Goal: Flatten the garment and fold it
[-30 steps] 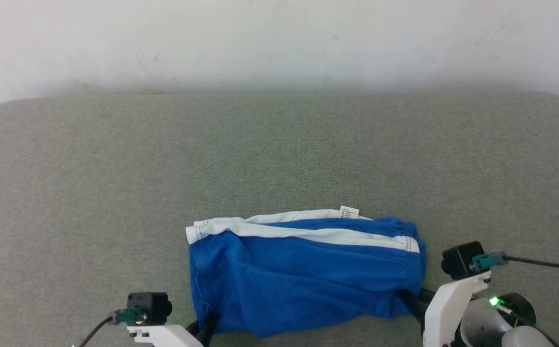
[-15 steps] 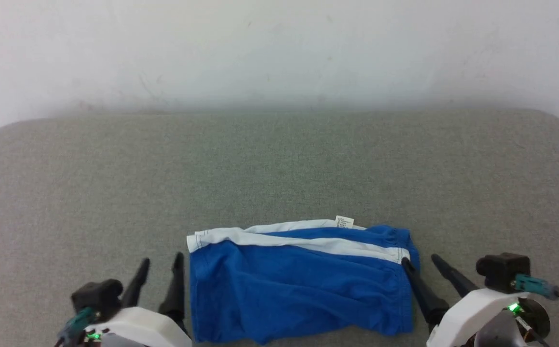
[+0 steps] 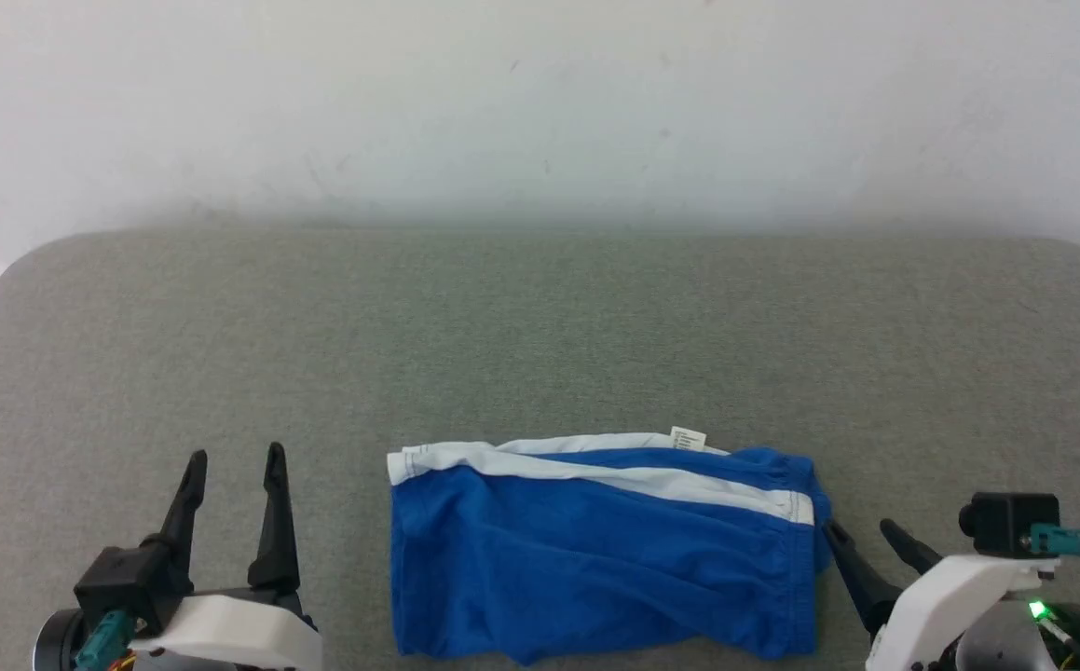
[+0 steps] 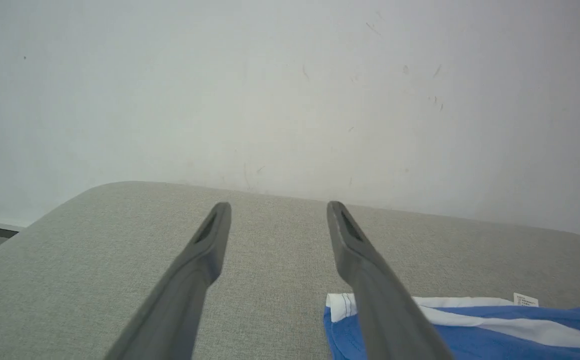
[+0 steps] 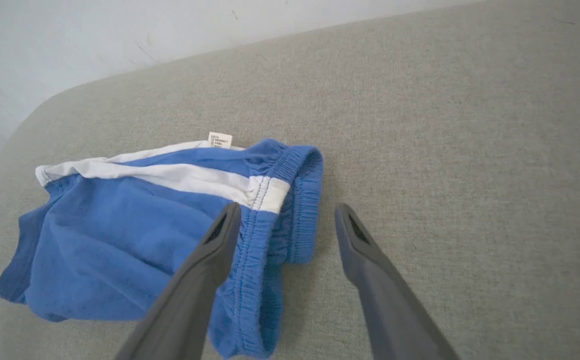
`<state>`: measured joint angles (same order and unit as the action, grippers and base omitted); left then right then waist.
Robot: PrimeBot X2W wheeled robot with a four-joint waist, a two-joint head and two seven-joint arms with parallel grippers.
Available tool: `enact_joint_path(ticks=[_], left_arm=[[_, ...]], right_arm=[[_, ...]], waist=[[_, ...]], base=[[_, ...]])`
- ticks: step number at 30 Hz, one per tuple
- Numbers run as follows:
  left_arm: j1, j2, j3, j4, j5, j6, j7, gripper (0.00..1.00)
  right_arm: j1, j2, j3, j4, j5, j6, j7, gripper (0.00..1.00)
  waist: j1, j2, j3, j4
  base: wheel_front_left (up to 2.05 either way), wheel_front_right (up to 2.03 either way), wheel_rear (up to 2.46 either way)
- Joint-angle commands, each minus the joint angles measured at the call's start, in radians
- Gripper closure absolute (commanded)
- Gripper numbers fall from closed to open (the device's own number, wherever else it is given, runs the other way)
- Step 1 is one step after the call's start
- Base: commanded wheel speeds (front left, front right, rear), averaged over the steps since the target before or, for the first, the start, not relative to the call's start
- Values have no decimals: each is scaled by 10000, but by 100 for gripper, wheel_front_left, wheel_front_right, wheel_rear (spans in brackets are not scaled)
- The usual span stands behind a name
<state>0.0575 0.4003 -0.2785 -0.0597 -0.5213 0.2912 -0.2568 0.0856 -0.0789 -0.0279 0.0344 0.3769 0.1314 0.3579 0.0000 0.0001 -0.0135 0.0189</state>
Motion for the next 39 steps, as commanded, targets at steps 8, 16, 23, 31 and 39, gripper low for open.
enact_joint_path(ticks=[8, 16, 23, 31, 39], left_arm=[[-48, -269, -74, -184, 874, -368, -48, 0], [-266, -601, -255, 71, 1150, -667, -48, 0], [-212, -533, -292, 511, 1137, -810, -17, 0], [-55, -372, -245, 619, 1101, -719, 90, 0], [111, -301, -294, 535, 1089, -594, 266, 0]], right_arm=[[-1178, -388, 196, 904, 286, -7, 1472, 0], [-2034, -408, 412, 3149, 10, -7, 2615, 0], [-1968, -312, 1220, 3704, 683, -7, 3337, 100], [-2219, -708, 1094, 2958, 930, -7, 2506, 100], [-1564, -1250, -469, 2228, 772, -7, 2349, 100]], waist=[[0, -1, 676, 661], [0, -1, 962, 943], [0, -1, 815, 971], [0, -1, 526, 755], [0, -1, 355, 552]], base=[[0, 0, 0], [0, 0, 0], [0, 0, 0], [0, 0, 0], [0, 0, 0]])
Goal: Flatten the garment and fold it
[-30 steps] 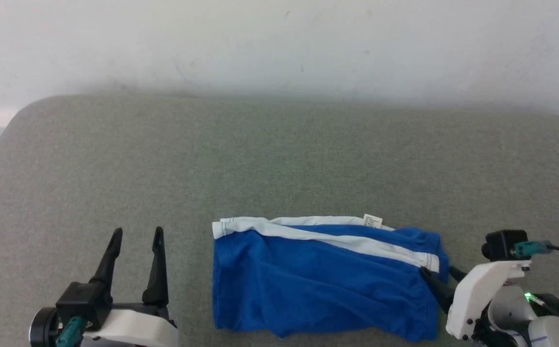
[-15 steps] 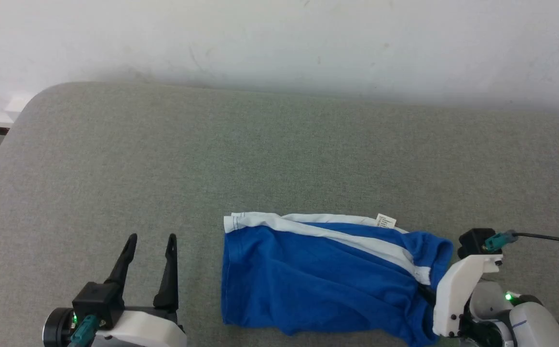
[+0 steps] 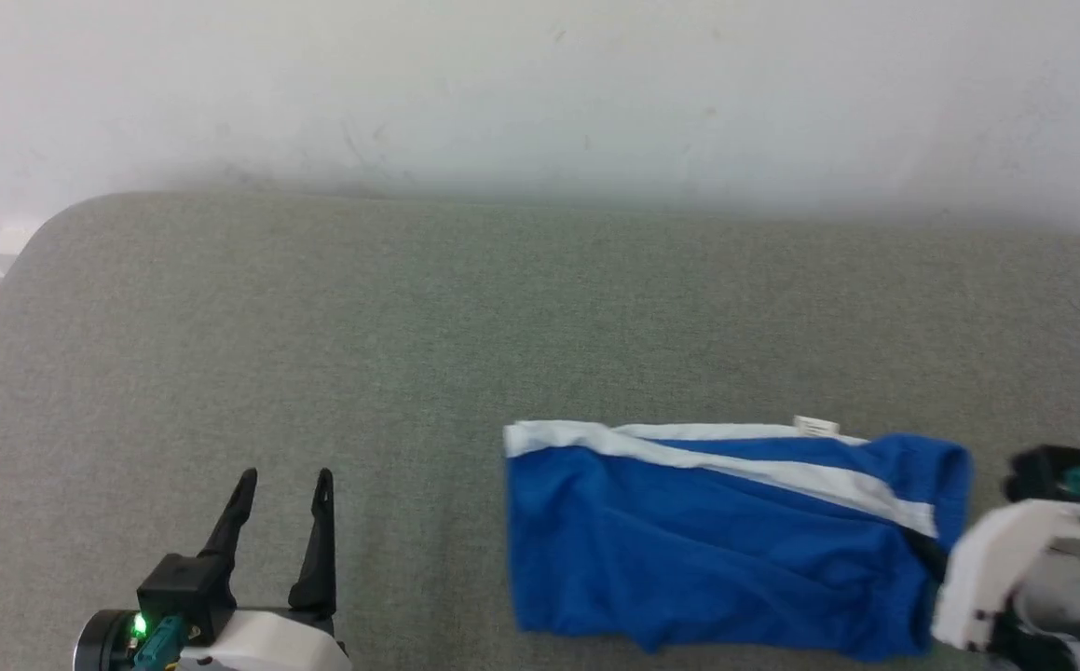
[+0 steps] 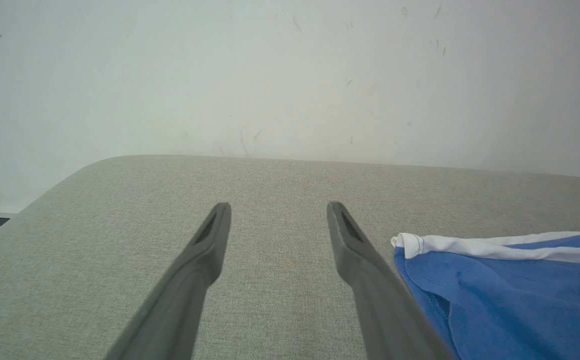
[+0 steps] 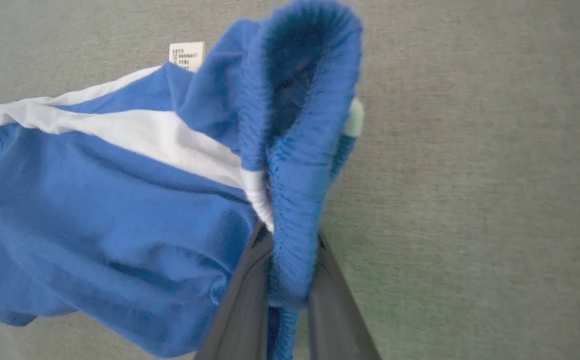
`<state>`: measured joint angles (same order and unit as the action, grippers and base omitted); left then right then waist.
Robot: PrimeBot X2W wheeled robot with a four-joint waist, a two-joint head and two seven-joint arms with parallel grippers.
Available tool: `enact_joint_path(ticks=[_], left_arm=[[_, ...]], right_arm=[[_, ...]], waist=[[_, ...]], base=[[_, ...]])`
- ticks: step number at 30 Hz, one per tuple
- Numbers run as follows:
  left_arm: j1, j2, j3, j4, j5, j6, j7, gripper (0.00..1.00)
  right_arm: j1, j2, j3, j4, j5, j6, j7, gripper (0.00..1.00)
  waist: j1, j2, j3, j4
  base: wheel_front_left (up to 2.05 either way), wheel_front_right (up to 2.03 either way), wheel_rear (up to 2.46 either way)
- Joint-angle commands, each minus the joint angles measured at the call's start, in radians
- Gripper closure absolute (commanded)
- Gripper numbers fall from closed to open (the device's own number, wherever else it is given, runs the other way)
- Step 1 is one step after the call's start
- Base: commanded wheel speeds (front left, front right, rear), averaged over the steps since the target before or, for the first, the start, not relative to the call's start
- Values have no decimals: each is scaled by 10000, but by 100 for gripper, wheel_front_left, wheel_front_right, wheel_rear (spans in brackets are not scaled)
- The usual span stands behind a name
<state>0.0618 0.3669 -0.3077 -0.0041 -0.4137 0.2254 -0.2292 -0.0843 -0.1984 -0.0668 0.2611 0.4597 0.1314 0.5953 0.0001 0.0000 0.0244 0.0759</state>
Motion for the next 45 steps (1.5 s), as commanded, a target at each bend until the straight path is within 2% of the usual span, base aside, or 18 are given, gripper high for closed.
enact_joint_path(ticks=[1, 5, 6, 10, 14, 19, 23, 26, 30, 31, 32, 35, 39, 45], left_arm=[[63, 25, -25, -26, 21, 69, -6, 0], [86, 9, -100, -21, 25, 85, 16, 0], [86, 9, -100, -21, 25, 85, 16, 0], [103, 27, -114, -8, -5, 89, 17, 0], [91, -4, -172, 15, -32, 86, 25, 0], [49, -40, -215, 77, -82, 68, 13, 0], [-71, -65, -258, 98, -88, 37, -2, 0], [-226, -113, -321, 120, -75, 1, -12, 0], [-386, -190, -398, 199, -63, -32, -38, 0], [-417, -209, -420, 227, -61, -46, -46, 0], [-448, -227, -439, 258, -61, -59, -55, 0], [-519, -282, -487, 342, -55, -78, -82, 0], [-525, -323, -491, 405, -55, -44, -116, 0], [-451, -319, -427, 475, -85, 36, -154, 0]], right_arm=[[267, -112, -378, -80, -111, -7, 26, 100], [745, -206, -1455, -306, -355, -7, 467, 100], [745, -206, -1455, -306, -355, -7, 467, 100], [891, 140, -2088, -755, -116, -7, 1297, 100], [899, 679, -2198, -1283, 414, -7, 2183, 100], [767, 1207, -1717, -1995, 1457, -7, 2855, 100], [525, 1397, -923, -2446, 2136, -7, 2906, 100], [208, 1458, -140, -2309, 2459, -7, 2741, 100], [-289, 1476, 1171, -1465, 3049, -7, 1989, 100], [-410, 1477, 1523, -1171, 3171, -7, 1705, 82], [-526, 1477, 1884, -865, 3206, -7, 1458, 0], [-867, 1479, 2832, -209, 3415, -7, 583, 0], [-1202, 1479, 3553, 143, 2468, -7, -450, 0], [-1220, 1002, 3762, -849, 702, -7, -2591, 0]], waist=[[-1, 0, -42, -13], [-1, 0, -164, -21], [-1, 0, -164, -21], [-1, 0, -209, -58], [-1, 0, -284, -26], [-1, 0, -354, 90], [-1, 0, -275, 253], [-1, 0, -168, 404], [-1, 0, -57, 574], [-1, 0, -37, 613], [-1, 0, -16, 648], [-1, 0, 26, 717], [-1, 0, 20, 664], [-1, 0, -94, 319]], base=[[0, 0, 0], [0, 0, 0], [0, 0, 0], [0, 0, 0], [0, 0, 0], [0, 0, 0], [0, 0, 0], [0, 0, 0], [0, 0, 0], [0, 0, 0], [0, 0, 0], [0, 0, 0], [0, 0, 0], [0, 0, 0]])
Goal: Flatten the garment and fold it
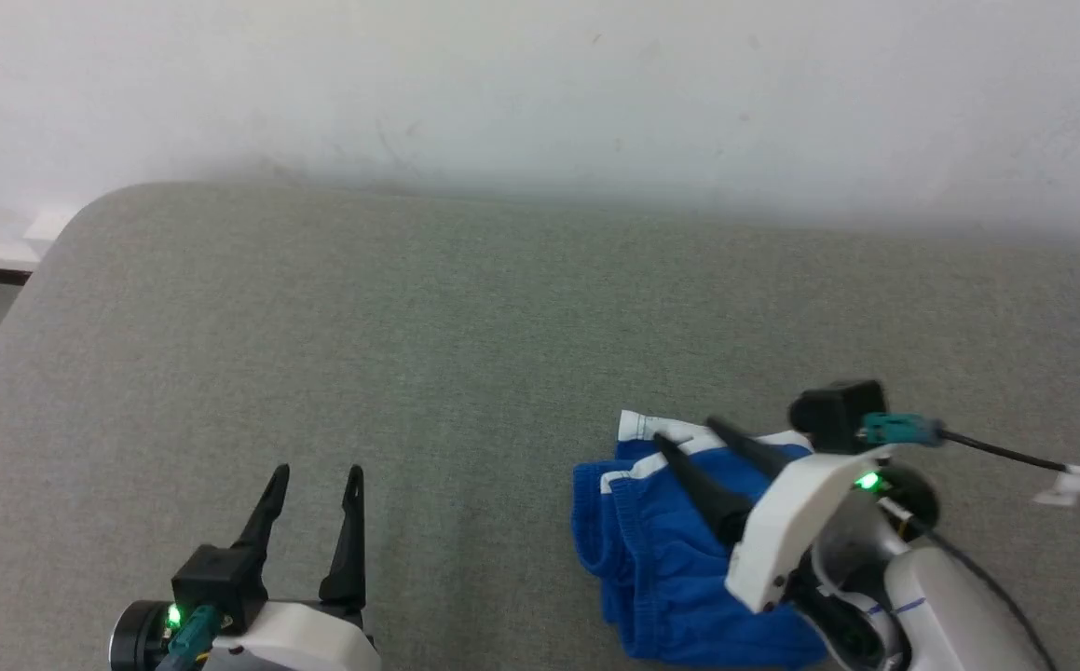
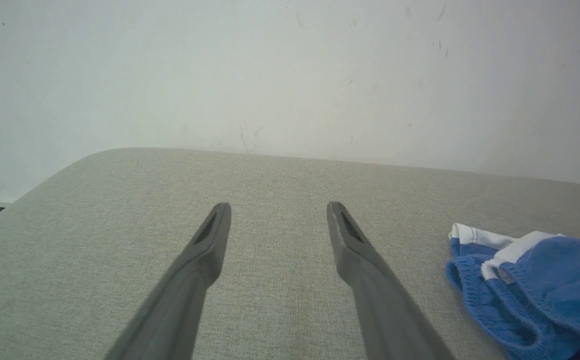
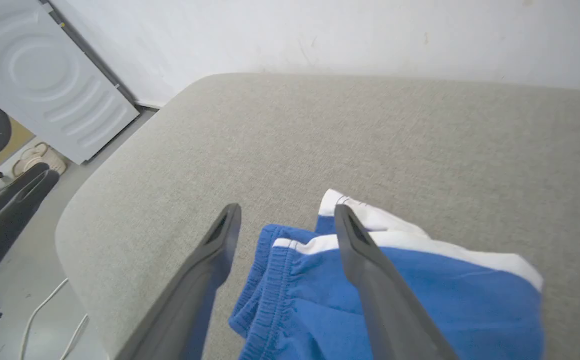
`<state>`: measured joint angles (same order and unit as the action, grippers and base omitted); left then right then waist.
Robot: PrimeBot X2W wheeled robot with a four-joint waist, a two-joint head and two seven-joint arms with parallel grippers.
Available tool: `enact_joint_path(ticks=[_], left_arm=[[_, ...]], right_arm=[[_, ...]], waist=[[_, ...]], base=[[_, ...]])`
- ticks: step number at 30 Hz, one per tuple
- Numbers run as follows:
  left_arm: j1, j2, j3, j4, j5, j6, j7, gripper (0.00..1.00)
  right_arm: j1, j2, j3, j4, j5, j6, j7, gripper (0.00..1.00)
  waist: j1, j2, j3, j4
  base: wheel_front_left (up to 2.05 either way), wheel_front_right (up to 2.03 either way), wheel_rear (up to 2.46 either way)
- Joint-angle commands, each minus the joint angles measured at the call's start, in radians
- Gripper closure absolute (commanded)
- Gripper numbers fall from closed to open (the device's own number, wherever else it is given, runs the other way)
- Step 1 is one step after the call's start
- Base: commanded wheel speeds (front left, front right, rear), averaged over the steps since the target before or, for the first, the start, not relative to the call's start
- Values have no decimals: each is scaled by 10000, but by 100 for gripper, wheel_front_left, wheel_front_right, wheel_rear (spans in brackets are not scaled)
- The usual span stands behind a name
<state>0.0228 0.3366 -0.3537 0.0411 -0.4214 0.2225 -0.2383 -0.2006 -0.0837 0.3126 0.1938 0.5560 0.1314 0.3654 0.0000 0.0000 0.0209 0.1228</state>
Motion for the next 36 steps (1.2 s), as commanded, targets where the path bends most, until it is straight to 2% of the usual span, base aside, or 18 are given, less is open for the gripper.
enact_joint_path(ticks=[1, 6, 11, 15, 18, 22, 26, 29, 36], left_arm=[[-60, -15, 49, 21, -14, 83, -68, 0], [-44, -13, 169, -1, -92, 178, -86, 0], [51, 28, 287, -8, -160, 211, -116, 0], [145, 53, 386, -27, -217, 235, -140, 0], [228, 96, 485, -43, -254, 258, -156, 0], [255, 112, 542, -36, -278, 282, -167, 0], [275, 155, 561, -22, -314, 245, -174, 0], [256, 147, 539, 16, -333, 231, -176, 0], [100, 50, 460, 63, -363, 145, -188, 0]], right_arm=[[16, -249, -111, -386, -598, -7, -683, 0], [651, -482, -1089, -1222, -2399, -7, -2688, 0], [1519, -380, -2285, -1742, -3296, -7, -3920, 0], [2262, -197, -3211, -2314, -3546, -7, -4254, 0], [2767, -47, -3637, -2808, -3701, -7, -4076, 0], [3273, 111, -3953, -3257, -3647, -7, -3614, 0], [3462, 245, -4292, -3244, -2813, -7, -2813, 0], [3389, 290, -4863, -2658, -1508, -7, -1624, 0], [2831, 33, -6190, -841, 485, -7, 2273, 0]], waist=[[0, 0, -57, -215], [0, 0, -93, -525], [0, 0, -171, -787], [0, 0, -188, -974], [0, 0, -189, -1187], [0, 0, -146, -1420], [0, 0, -118, -1587], [0, 0, -127, -1602], [0, 0, -30, -1352]], base=[[0, 0, 0], [0, 0, 0], [0, 0, 0], [0, 0, 0], [0, 0, 0], [0, 0, 0], [0, 0, 0], [0, 0, 0], [0, 0, 0]])
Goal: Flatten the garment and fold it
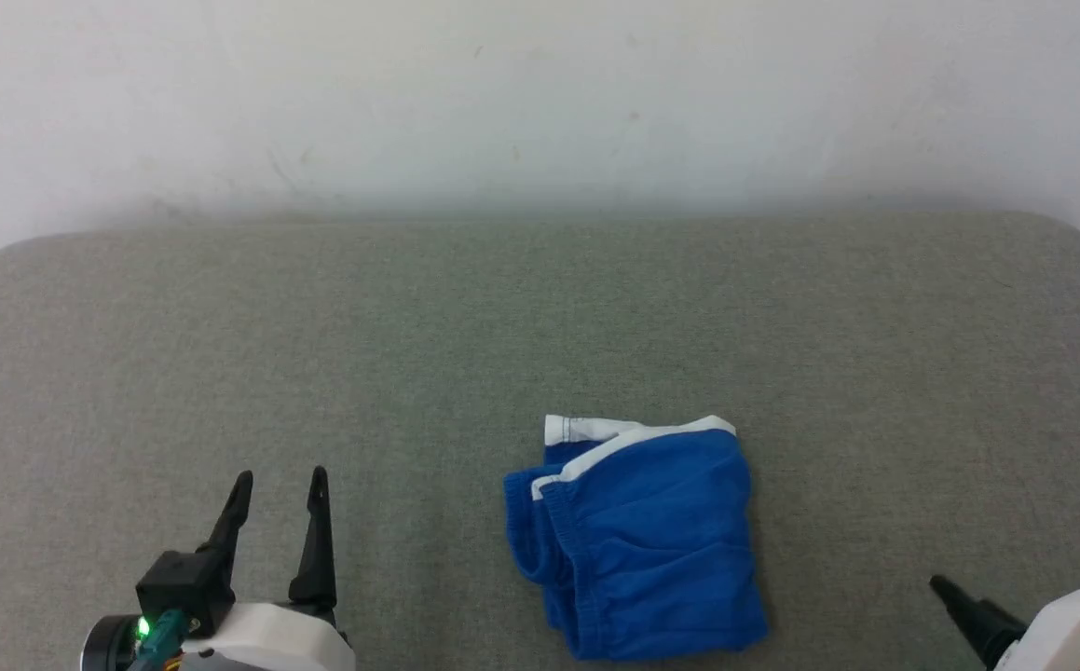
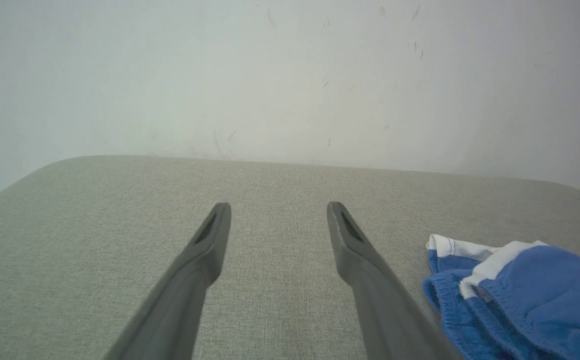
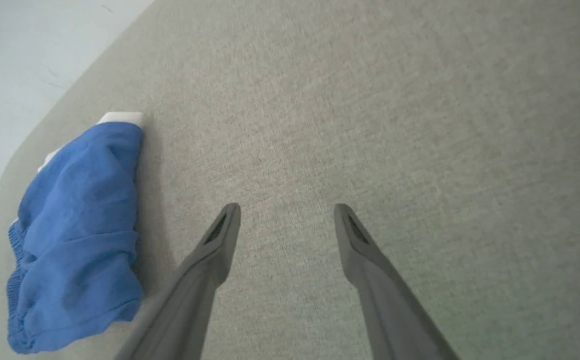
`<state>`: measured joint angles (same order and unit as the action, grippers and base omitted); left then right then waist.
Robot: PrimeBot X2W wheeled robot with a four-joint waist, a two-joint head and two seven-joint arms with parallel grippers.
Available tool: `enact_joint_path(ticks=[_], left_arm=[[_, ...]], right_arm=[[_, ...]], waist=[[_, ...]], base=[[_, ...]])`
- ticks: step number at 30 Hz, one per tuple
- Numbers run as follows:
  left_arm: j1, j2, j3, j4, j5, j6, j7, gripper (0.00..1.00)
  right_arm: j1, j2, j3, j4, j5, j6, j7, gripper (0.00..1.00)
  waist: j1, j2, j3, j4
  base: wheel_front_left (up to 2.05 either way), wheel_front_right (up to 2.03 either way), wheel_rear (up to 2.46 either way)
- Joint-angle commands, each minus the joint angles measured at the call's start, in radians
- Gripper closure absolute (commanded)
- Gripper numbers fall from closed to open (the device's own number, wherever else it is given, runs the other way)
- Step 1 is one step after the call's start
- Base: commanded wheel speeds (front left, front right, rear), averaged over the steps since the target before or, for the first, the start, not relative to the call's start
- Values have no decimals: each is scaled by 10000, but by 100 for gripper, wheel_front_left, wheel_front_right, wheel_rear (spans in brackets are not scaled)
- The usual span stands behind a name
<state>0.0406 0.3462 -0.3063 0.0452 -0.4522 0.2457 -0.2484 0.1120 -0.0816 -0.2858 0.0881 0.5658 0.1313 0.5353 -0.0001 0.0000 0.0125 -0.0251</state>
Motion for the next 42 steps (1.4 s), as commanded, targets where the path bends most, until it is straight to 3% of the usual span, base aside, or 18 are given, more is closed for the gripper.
enact_joint_path(ticks=[1, 7, 10, 16, 21, 22, 24, 25, 30, 36, 42], left_arm=[[-95, -71, -25, 16, -47, -80, -89, 0], [-201, -158, -34, 68, -36, -137, -103, 0], [-320, -237, -87, 92, 2, -177, -110, 0], [-597, -351, -188, 125, 83, -278, -118, 0], [-804, -430, -247, 184, 132, -371, -123, 0], [-832, -453, -257, 201, 145, -378, -124, 0], [-868, -497, -278, 238, 166, -391, -125, 0], [-879, -514, -282, 260, 172, -398, -126, 0], [-784, -545, -221, 347, 186, -404, -129, 0], [-568, -561, -94, 311, 235, -447, -131, 0], [-477, -634, -9, 142, 314, -489, -132, 0]], right_arm=[[-405, 25, -363, 404, 632, -6, 1077, 0], [-1310, 257, -915, 1424, 2170, -6, 2923, 0], [-1997, 303, -689, 2184, 3253, -6, 3428, 0], [-3109, 310, 1006, 3692, 4989, -6, 3058, 0], [-3747, 312, 2258, 4679, 5282, -6, 2255, 0], [-3839, 312, 2462, 4901, 5044, -6, 2102, 25], [-4015, 312, 2727, 5276, 4737, -6, 1863, 95], [-4093, 312, 2837, 5402, 4668, -6, 1789, 100], [-4289, -21, 3676, 5270, 3447, -6, 1058, 100], [-4203, -1081, 5271, 4188, 1008, -6, 158, 100], [-4135, -2115, 6125, 2996, -905, -6, 262, 100]], waist=[[1, 0, 86, 180], [1, 0, 222, 386], [1, 0, 332, 529], [1, 0, 609, 829], [1, 0, 827, 1020], [1, 0, 843, 1038], [1, 0, 860, 1074], [1, 0, 855, 1084], [1, 0, 635, 968], [1, 0, 246, 611], [1, 0, 365, -80]], base=[[0, 0, 0], [0, 0, 0], [0, 0, 0], [0, 0, 0], [0, 0, 0], [0, 0, 0], [0, 0, 0], [0, 0, 0], [0, 0, 0], [0, 0, 0], [0, 0, 0]])
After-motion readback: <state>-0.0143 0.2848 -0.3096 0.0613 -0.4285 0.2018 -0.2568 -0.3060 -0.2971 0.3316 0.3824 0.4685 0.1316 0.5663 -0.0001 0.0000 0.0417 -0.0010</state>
